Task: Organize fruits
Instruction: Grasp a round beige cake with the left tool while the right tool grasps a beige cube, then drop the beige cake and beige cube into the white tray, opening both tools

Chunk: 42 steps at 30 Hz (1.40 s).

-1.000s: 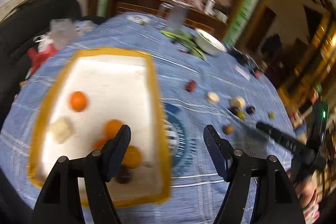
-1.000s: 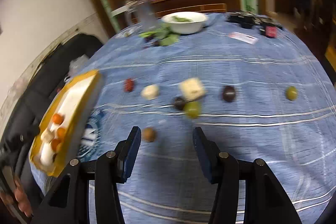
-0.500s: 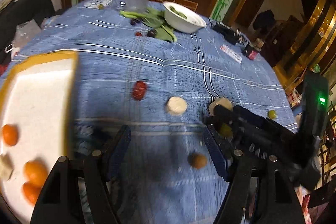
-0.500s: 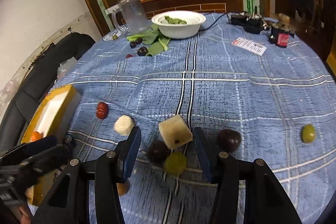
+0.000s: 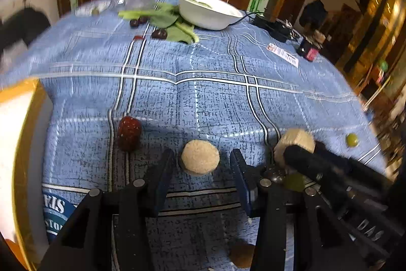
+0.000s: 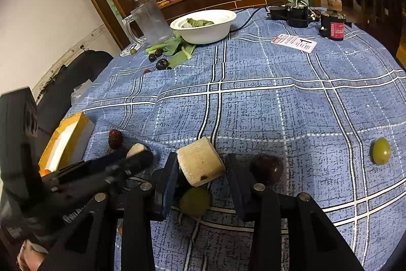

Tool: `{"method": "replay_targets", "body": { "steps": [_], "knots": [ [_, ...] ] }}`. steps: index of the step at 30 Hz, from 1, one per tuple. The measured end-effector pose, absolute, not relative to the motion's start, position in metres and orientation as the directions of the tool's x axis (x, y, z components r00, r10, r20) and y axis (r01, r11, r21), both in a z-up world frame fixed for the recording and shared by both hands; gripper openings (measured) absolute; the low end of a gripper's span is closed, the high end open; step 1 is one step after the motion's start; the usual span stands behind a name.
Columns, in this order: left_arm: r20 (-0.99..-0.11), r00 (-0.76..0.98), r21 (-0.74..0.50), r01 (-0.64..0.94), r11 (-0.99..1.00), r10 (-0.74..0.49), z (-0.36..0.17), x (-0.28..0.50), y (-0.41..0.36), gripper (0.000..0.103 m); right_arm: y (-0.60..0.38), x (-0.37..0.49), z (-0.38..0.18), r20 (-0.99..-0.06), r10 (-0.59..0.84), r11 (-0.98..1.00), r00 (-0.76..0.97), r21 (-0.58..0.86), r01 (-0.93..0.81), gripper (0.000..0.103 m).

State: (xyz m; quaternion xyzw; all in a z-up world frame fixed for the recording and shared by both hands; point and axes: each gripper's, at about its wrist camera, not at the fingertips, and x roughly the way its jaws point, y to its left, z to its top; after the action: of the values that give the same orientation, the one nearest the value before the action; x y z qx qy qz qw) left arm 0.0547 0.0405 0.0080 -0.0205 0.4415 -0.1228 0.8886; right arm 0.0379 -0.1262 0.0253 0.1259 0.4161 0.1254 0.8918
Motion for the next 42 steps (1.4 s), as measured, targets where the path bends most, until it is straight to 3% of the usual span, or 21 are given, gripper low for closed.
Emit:
{"method": "replay_targets", "body": {
  "steps": [2, 16, 23, 30, 35, 42],
  "knots": [
    [-0.776, 0.603, -0.077, 0.202, 0.976, -0.186, 0.007, 0.051, 0.034, 0.029, -0.125, 0.037, 0.026, -0.709, 0.328, 0.937, 0.624, 0.328, -0.120, 0.041],
    [-0.689, 0.667, -0.218, 0.181, 0.959, -0.282, 0.047, 0.016, 0.066, 0.029, -0.125, 0.033, 0.035, -0.680, 0.302, 0.946, 0.668, 0.300, -0.122, 0.041],
    [-0.667, 0.735, -0.170, 0.015, 0.985, -0.126, 0.092, -0.040, 0.153, 0.030, -0.108, 0.020, 0.048, -0.652, 0.262, 0.963, 0.711, 0.222, -0.152, 0.041],
    [-0.694, 0.717, -0.137, -0.218, 0.966, 0.063, 0.084, -0.073, 0.248, 0.030, -0.043, -0.015, 0.081, -0.627, 0.441, 0.898, 0.642, 0.310, -0.314, 0.041],
    [-0.731, 0.674, -0.129, -0.290, 0.948, 0.107, 0.064, -0.083, 0.281, 0.030, 0.041, -0.032, 0.090, -0.646, 0.535, 0.832, 0.544, 0.295, -0.469, 0.042],
    [-0.746, 0.659, -0.142, -0.301, 0.943, 0.098, 0.048, -0.096, 0.301, 0.030, 0.125, -0.030, 0.068, -0.716, 0.512, 0.808, 0.474, 0.215, -0.548, 0.042]
  ]
}}
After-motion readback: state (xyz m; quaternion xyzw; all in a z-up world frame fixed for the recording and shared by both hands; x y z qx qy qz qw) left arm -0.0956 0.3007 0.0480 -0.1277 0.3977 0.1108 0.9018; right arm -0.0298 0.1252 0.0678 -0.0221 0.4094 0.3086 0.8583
